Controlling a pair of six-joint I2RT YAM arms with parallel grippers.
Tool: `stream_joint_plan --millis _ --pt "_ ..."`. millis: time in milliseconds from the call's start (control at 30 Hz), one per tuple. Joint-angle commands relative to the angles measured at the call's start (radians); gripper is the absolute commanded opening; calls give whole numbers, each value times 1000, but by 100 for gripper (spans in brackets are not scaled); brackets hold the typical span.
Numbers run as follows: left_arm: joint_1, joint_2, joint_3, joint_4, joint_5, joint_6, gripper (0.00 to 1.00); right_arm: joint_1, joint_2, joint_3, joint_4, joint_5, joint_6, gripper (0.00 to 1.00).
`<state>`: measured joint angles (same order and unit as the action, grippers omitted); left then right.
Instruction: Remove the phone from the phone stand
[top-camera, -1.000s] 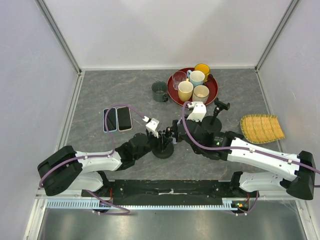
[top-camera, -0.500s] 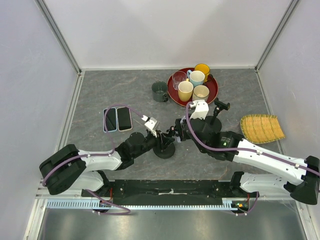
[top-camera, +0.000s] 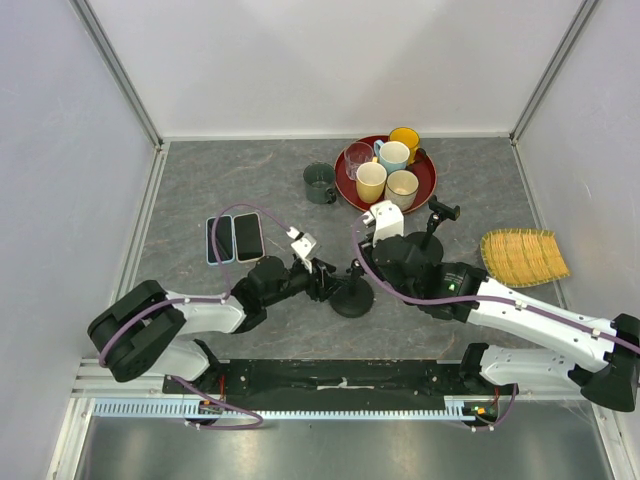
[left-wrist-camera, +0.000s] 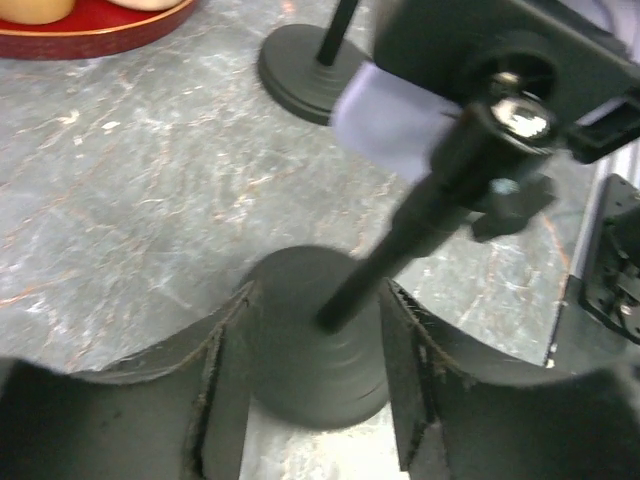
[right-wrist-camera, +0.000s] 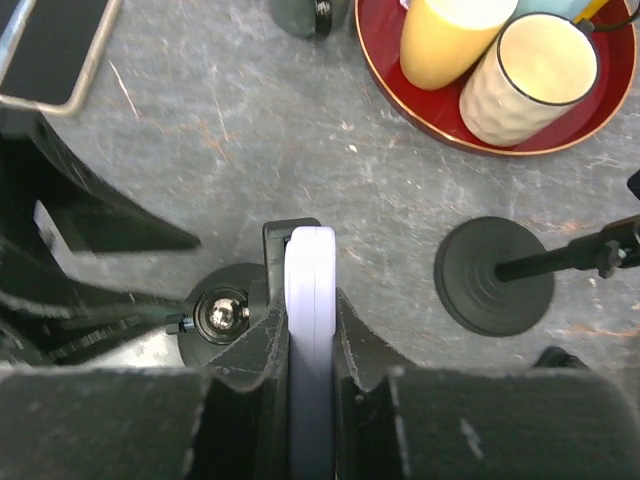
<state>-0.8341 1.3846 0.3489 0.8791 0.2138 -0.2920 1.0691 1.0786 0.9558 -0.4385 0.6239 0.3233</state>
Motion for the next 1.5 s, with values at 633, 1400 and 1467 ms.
stream_joint_plan --millis 633,1400,1467 --pt "-95 -19 226 -227 27 263 76 2 -32 -3 40 -95 -75 0" --pt "-114 65 279 -224 -204 202 2 0 -28 -14 31 -142 -37 0" --pt "-117 59 277 -247 -345 166 2 2 -31 -8 9 -159 -1 0"
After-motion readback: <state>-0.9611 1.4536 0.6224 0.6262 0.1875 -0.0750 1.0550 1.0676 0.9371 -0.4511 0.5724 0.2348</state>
